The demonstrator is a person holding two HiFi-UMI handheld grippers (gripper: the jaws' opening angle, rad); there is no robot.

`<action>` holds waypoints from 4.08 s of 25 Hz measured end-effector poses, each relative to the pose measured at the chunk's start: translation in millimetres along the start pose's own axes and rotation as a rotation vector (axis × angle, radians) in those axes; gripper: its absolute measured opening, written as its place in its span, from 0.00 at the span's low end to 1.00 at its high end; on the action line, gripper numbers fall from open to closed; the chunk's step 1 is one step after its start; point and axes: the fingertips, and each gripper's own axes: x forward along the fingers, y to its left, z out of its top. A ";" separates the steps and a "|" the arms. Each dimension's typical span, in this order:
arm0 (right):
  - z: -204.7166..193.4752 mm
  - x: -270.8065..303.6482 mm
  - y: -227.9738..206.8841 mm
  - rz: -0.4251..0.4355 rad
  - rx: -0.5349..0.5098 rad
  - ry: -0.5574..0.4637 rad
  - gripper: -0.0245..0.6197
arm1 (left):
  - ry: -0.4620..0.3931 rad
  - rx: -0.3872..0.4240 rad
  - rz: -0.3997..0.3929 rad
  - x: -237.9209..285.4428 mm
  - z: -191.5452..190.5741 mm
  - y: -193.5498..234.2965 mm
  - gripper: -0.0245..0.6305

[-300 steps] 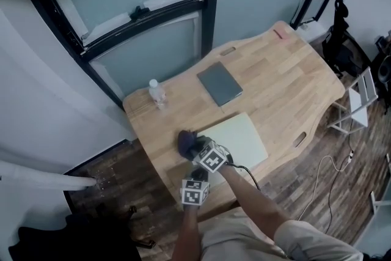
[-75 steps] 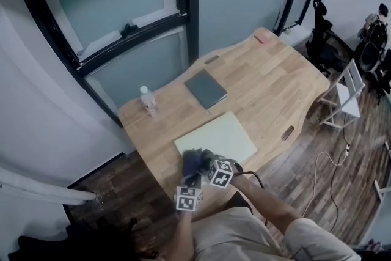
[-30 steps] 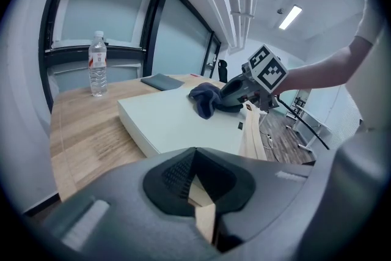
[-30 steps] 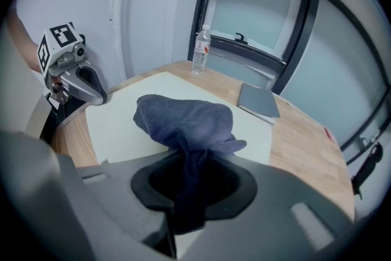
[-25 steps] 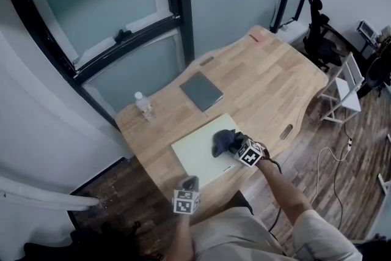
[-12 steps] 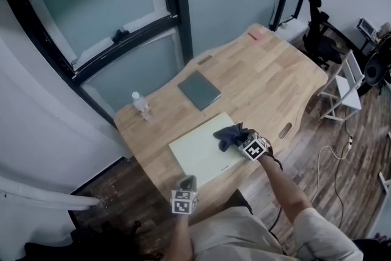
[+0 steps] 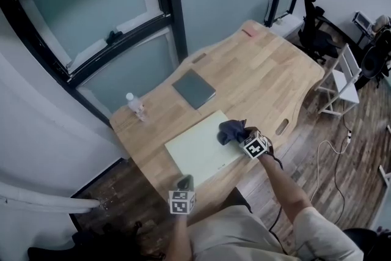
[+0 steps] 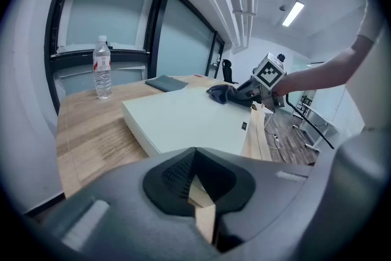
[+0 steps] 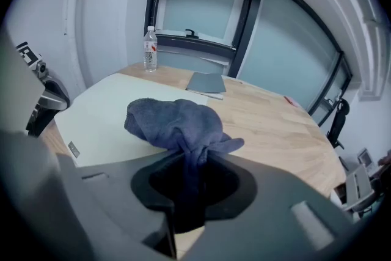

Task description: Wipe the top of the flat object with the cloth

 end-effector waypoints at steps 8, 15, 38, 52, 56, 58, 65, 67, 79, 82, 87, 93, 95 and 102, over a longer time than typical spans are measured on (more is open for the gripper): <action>-17.3 -13.3 7.0 -0.005 -0.046 0.009 0.16 | -0.010 -0.009 0.002 -0.1 0.5 0.3 0.05; -39.8 -34.5 24.7 -0.011 -0.092 0.020 0.16 | -0.015 -0.018 0.004 -0.7 0.4 0.5 0.05; -50.2 -41.4 39.3 -0.017 -0.086 0.096 0.16 | 0.006 -0.219 0.010 -22.0 -46.5 27.6 0.05; -35.0 -42.4 89.9 0.005 -0.120 0.035 0.15 | 0.013 -0.197 -0.028 -12.8 -46.0 16.3 0.05; -31.4 -43.4 105.9 -0.010 -0.120 0.021 0.15 | 0.011 -0.178 -0.030 -11.9 -46.1 15.0 0.05; -27.2 -43.0 114.2 0.004 -0.123 0.018 0.15 | 0.014 -0.173 -0.033 -12.5 -45.3 16.3 0.05; -19.4 -42.7 138.9 0.074 -0.135 0.021 0.15 | 0.019 -0.172 -0.035 -13.2 -44.3 16.9 0.05; -17.1 -42.6 144.7 0.095 -0.136 0.019 0.15 | 0.018 -0.173 -0.037 -12.8 -44.5 17.0 0.05; -12.9 -42.9 158.4 0.119 -0.151 0.030 0.15 | 0.015 -0.167 -0.037 -11.9 -42.2 18.2 0.05; -9.1 -44.0 165.1 0.134 -0.171 0.013 0.15 | 0.017 -0.169 -0.036 -12.2 -41.5 18.0 0.05; -2.3 -44.2 188.2 0.165 -0.197 -0.020 0.15 | 0.017 -0.171 -0.034 -11.6 -42.2 18.5 0.05; 8.1 -42.3 214.0 0.217 -0.235 -0.026 0.15 | 0.011 -0.175 -0.027 -11.1 -42.2 19.5 0.05; 12.4 -42.3 224.5 0.243 -0.240 -0.028 0.15 | 0.012 -0.180 -0.027 -11.2 -42.9 19.4 0.05; 21.9 -42.6 254.3 0.299 -0.273 -0.036 0.15 | 0.016 -0.189 -0.031 -12.7 -44.9 16.3 0.05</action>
